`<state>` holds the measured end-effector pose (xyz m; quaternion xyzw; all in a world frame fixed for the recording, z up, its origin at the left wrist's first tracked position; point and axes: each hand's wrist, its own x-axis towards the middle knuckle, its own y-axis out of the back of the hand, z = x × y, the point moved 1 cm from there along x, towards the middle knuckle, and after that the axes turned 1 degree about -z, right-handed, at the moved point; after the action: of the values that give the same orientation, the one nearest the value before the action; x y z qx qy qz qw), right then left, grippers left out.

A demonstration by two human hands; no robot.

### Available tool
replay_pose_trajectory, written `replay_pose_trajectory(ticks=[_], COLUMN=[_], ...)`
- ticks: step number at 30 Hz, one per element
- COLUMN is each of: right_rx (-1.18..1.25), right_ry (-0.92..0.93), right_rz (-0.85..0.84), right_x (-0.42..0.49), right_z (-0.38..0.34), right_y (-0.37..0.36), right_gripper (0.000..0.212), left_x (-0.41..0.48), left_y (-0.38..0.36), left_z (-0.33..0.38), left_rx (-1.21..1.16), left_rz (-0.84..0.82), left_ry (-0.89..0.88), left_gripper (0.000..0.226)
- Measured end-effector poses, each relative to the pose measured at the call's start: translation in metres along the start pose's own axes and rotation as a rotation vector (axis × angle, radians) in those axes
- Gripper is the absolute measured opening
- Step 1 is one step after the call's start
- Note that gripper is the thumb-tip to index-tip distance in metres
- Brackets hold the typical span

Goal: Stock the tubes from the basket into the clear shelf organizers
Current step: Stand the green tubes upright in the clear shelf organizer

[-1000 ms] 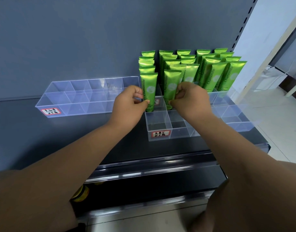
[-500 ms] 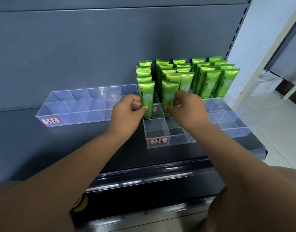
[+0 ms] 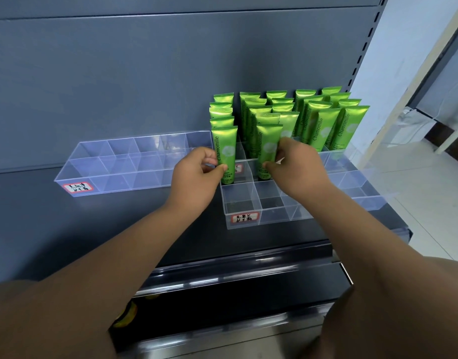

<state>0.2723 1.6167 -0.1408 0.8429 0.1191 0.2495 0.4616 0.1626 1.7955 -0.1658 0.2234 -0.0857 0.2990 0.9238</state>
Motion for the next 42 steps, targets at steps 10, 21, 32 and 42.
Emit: replay_pose_trajectory(ticks=[10,21,32,42], right_rx=[0.038,0.042,-0.216,0.255], right_ry=[-0.057,-0.063,0.195,0.346], right_rz=[0.006,-0.004,0.160,-0.038], right_x=[-0.002,-0.011,-0.078,-0.114], right_z=[0.003,0.001,-0.042,-0.149], right_y=[0.003,0.010,0.028,0.025], right_gripper=[0.018,0.018,0.039,0.055], left_x=[-0.003,-0.012,-0.056,-0.111], left_y=[0.000,0.004,0.035,0.131], left_z=[0.003,0.013,0.045,0.060], left_rx=[0.005,-0.013,0.659,1.084], left_rz=[0.006,0.045,-0.054,0.140], left_ry=[-0.004,0.068,0.046,-0.081], left_gripper=[0.019,0.014,0.064,0.076])
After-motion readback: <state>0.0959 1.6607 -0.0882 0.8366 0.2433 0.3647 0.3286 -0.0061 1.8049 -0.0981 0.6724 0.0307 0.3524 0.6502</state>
